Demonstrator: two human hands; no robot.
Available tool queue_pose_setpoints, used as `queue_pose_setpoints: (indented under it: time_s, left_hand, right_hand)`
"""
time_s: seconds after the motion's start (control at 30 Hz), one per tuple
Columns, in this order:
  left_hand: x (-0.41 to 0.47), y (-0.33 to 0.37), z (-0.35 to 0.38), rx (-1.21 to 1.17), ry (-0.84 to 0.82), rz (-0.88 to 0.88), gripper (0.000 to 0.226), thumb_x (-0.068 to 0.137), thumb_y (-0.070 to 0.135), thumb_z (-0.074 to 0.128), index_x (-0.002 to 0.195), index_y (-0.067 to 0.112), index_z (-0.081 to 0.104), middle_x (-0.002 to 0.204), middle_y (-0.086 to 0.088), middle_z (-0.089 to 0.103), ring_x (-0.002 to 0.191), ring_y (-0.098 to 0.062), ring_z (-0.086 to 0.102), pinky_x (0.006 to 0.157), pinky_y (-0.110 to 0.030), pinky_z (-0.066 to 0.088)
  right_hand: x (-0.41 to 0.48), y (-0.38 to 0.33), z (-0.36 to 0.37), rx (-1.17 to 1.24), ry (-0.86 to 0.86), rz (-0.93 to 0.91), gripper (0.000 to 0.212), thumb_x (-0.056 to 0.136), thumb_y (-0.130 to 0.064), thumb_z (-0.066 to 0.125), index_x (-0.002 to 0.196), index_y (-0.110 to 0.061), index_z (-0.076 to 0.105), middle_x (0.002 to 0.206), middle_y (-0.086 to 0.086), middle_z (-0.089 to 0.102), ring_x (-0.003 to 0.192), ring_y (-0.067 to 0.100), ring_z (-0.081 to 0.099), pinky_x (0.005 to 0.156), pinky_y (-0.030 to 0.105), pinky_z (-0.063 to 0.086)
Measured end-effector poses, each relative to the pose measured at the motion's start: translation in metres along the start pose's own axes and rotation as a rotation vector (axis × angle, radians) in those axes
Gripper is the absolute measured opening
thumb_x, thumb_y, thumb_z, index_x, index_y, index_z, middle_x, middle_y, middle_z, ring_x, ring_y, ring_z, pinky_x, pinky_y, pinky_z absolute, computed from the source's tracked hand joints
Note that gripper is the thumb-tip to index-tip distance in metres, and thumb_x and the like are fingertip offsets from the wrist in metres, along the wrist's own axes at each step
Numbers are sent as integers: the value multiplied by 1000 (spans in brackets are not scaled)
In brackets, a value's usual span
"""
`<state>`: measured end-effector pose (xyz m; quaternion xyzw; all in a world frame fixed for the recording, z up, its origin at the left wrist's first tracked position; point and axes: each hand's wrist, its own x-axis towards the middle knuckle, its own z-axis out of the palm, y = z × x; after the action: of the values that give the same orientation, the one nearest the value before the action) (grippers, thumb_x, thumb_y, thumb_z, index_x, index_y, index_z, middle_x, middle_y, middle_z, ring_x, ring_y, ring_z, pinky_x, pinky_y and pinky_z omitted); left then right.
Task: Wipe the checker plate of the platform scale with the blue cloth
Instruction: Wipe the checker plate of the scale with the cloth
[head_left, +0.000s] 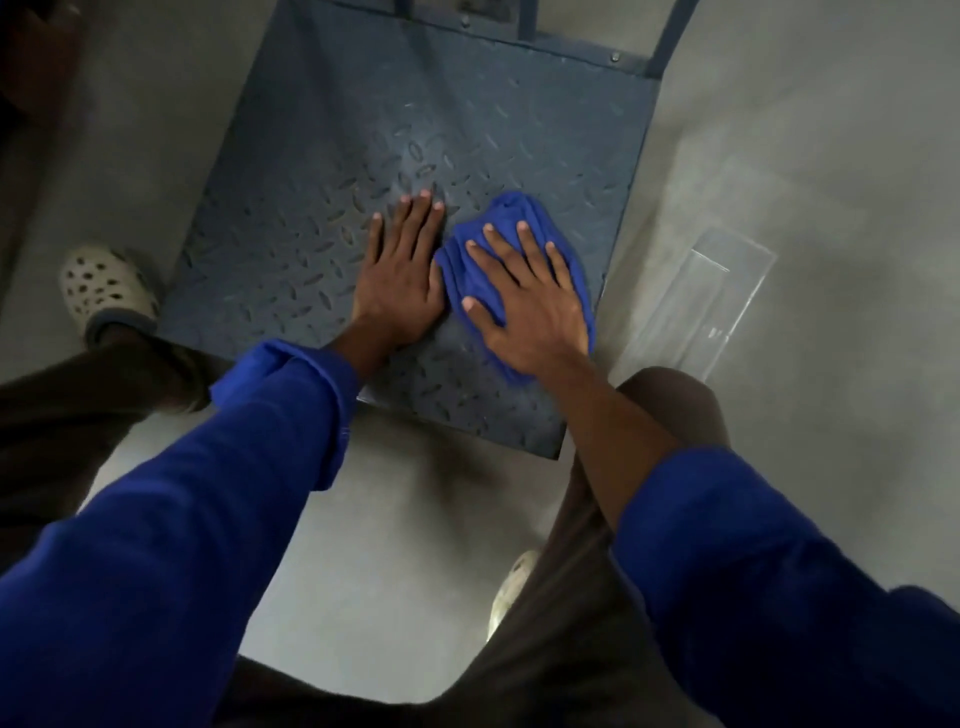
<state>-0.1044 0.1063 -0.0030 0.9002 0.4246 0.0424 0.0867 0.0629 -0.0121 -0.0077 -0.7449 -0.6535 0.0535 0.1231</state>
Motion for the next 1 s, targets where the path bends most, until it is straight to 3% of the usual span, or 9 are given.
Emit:
queue_pose_setpoints:
  time_s: [0.2,0.33,0.43,0.6,0.7,0.77,0.87,1.0]
  left_hand:
    - [-46,-25,-1,8,-41,-30,66,113,49,16,172,20,6,180,-5,0,166,-23,-4,134,-53,-1]
    - [-49,-26,-1,-26,1,-42,67,112,49,23,172,22,10,180,-4,4,166,-23,0,134,-54,2]
    - [-50,-26,0,-42,62,-42,65,112,46,33,171,21,18,179,-6,14,166,-25,8,133,-54,6]
    - [-50,-25,-2,-70,46,-58,66,112,47,31,170,20,19,178,-7,14,166,-27,9,133,-56,6]
    - [-50,-23,-4,-68,42,-61,66,112,47,30,171,21,17,179,-7,13,166,-27,8,133,-56,6]
    - [-48,-23,-4,-61,41,-63,66,111,47,30,171,21,17,179,-6,12,166,-26,7,133,-56,6]
    - [-48,-27,-1,-36,27,-63,66,111,45,31,171,21,16,179,-6,11,166,-25,6,133,-56,5]
    - [-47,-26,-2,-54,17,-48,66,112,47,26,171,20,16,179,-6,10,166,-25,4,133,-55,4]
  right_hand:
    - [25,17,-15,-51,-45,75,65,108,-63,27,166,-33,23,174,-8,20,163,26,9,130,53,16]
    - [-48,-44,-10,-34,15,386,63,110,-56,27,167,-31,18,176,-5,14,163,29,5,130,53,14]
    - [-96,-86,-4,-13,-37,341,64,109,-54,31,167,-30,18,176,-4,12,164,27,1,130,53,12]
    - [-33,-30,-9,-95,-12,209,65,107,-59,32,166,-31,24,175,-5,18,163,27,9,129,53,17]
    - [-9,-13,-10,-112,74,450,64,109,-59,28,166,-31,24,174,-4,20,163,30,12,129,53,17]
    - [-23,-47,-7,-79,113,552,63,110,-56,27,167,-29,22,175,-3,17,163,31,9,129,53,15]
    - [-67,-97,-1,-28,-2,382,61,110,-52,30,167,-30,21,175,-5,16,163,28,5,130,53,12]
    - [-20,-29,-6,-58,-46,127,61,109,-58,32,165,-34,26,173,-7,23,163,28,12,129,54,18]
